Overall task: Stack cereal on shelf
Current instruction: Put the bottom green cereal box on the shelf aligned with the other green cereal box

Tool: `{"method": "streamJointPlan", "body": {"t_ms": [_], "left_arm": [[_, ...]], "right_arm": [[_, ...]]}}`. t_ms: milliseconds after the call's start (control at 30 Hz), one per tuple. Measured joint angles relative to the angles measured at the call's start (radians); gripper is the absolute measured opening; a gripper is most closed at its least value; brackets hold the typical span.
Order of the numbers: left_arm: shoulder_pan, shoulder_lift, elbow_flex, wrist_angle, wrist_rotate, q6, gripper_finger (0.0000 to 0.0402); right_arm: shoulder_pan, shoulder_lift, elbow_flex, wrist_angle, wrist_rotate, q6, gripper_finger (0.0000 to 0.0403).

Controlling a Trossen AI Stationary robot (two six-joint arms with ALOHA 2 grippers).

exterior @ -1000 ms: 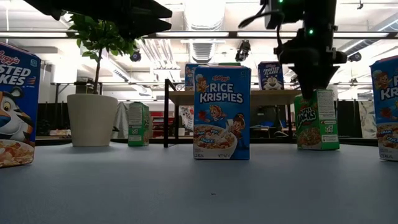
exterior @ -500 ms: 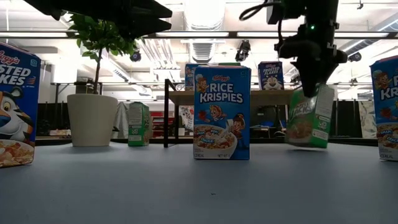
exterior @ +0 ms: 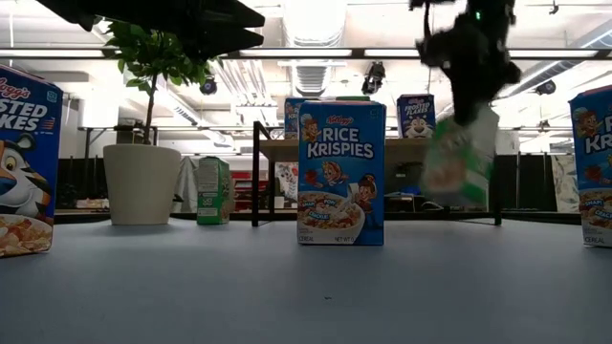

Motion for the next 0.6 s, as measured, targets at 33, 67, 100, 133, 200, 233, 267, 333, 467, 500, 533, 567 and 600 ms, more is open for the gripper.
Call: {"method": "streamJointPlan", "body": {"t_ms": [33, 67, 100, 133, 200, 233, 267, 333, 467, 500, 533, 567, 600], "left_arm": [[0.000, 0.000, 0.000, 0.000, 0.000, 0.000, 0.0223], [0.000, 0.000, 0.000, 0.000, 0.000, 0.000, 0.0223], [0.000, 0.000, 0.000, 0.000, 0.000, 0.000, 0.0223], [0.000, 0.000, 0.000, 0.000, 0.000, 0.000, 0.0223], [0.000, 0.000, 0.000, 0.000, 0.000, 0.003, 0.0223], [0.000, 0.000, 0.000, 0.000, 0.000, 0.006, 0.0223], [0.000, 0.000, 0.000, 0.001, 0.000, 0.008, 0.0223], [0.000, 0.000, 0.000, 0.001, 0.000, 0.011, 0.0223], [0.000, 0.000, 0.000, 0.005, 0.000, 0.012, 0.0223], [0.000, 0.000, 0.000, 0.006, 0.000, 0.012, 0.0223], [0.000, 0.000, 0.000, 0.008, 0.000, 0.012, 0.0223], [0.000, 0.000, 0.000, 0.009, 0.000, 0.012, 0.0223], [0.000, 0.000, 0.000, 0.011, 0.000, 0.012, 0.0223]], "right_arm": [[0.005, 0.000, 0.027, 0.000, -0.002, -0.014, 0.0143], [0.011, 0.000, 0.054, 0.001, -0.002, -0.031, 0.0143], [0.015, 0.000, 0.084, 0.002, -0.002, -0.040, 0.0143], [0.017, 0.000, 0.116, 0.002, -0.002, -0.059, 0.0143], [0.017, 0.002, 0.181, 0.002, 0.002, -0.102, 0.0143], [0.016, 0.004, 0.212, 0.003, 0.010, -0.129, 0.0143], [0.016, 0.007, 0.241, 0.003, 0.023, -0.155, 0.0143], [0.012, 0.020, 0.301, 0.000, 0.055, -0.214, 0.0143], [-0.022, 0.061, 0.425, -0.002, 0.078, -0.372, 0.0143], [-0.035, 0.075, 0.456, -0.001, 0.080, -0.417, 0.0143], [-0.050, 0.090, 0.484, -0.002, 0.082, -0.467, 0.0143], [-0.065, 0.107, 0.509, -0.004, 0.085, -0.521, 0.0143], [-0.081, 0.126, 0.535, -0.007, 0.089, -0.581, 0.0143]]}}
